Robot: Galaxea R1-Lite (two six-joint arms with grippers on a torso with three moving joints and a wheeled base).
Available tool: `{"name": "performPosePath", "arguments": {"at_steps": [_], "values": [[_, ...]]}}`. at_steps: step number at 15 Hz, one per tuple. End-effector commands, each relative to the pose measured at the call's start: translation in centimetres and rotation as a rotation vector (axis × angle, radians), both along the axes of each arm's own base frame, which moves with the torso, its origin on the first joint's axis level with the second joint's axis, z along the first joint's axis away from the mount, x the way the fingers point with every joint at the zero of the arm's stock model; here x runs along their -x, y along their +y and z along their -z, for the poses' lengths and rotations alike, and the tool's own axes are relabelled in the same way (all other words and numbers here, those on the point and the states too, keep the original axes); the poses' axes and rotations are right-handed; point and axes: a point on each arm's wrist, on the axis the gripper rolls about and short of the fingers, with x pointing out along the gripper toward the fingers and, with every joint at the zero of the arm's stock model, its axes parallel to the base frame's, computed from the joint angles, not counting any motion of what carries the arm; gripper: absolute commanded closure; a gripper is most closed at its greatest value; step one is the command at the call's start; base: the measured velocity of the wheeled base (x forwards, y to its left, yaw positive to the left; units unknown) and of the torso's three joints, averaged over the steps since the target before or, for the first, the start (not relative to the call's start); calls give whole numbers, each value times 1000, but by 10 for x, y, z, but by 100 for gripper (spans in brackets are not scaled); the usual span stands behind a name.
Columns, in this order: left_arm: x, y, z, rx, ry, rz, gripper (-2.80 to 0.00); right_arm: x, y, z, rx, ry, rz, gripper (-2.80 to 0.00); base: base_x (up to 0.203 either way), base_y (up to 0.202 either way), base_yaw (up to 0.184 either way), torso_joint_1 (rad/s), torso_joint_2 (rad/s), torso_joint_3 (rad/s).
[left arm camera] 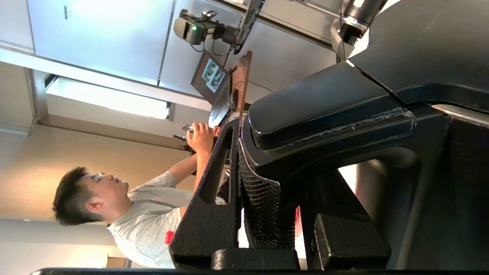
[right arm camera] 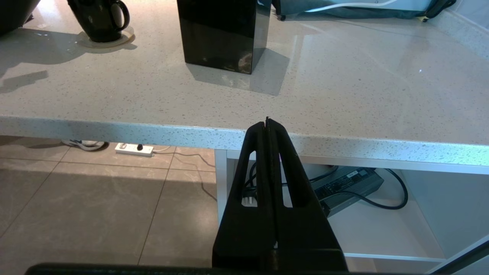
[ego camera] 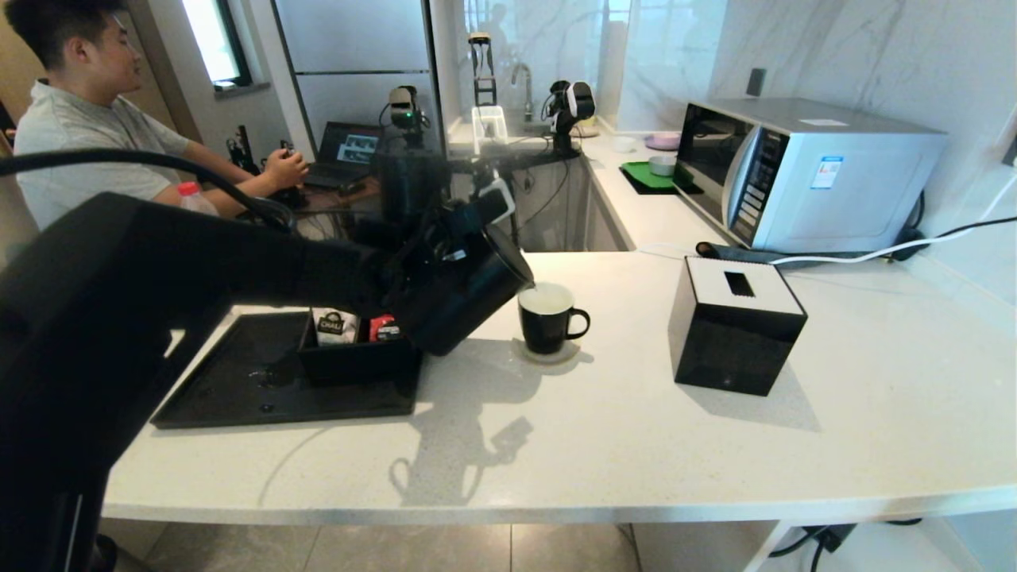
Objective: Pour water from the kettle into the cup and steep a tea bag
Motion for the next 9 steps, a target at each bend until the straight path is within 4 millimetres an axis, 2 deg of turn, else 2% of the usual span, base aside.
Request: {"name": "performPosePath", "arguments": {"at_steps": [1, 4, 9], "values": [[0, -1, -3, -5, -2, 0, 0, 0, 0, 0, 1, 1, -1, 0, 0, 0, 0, 0, 0, 0], [-1, -3, -11, -9, 2, 3, 0, 0, 0, 0, 1, 1, -1, 0, 0, 0, 0, 0, 0, 0], [0, -4, -12, -34, 3, 10, 0, 0, 0, 0, 1, 1, 0, 0, 0, 0, 0, 0, 0, 0]]}}
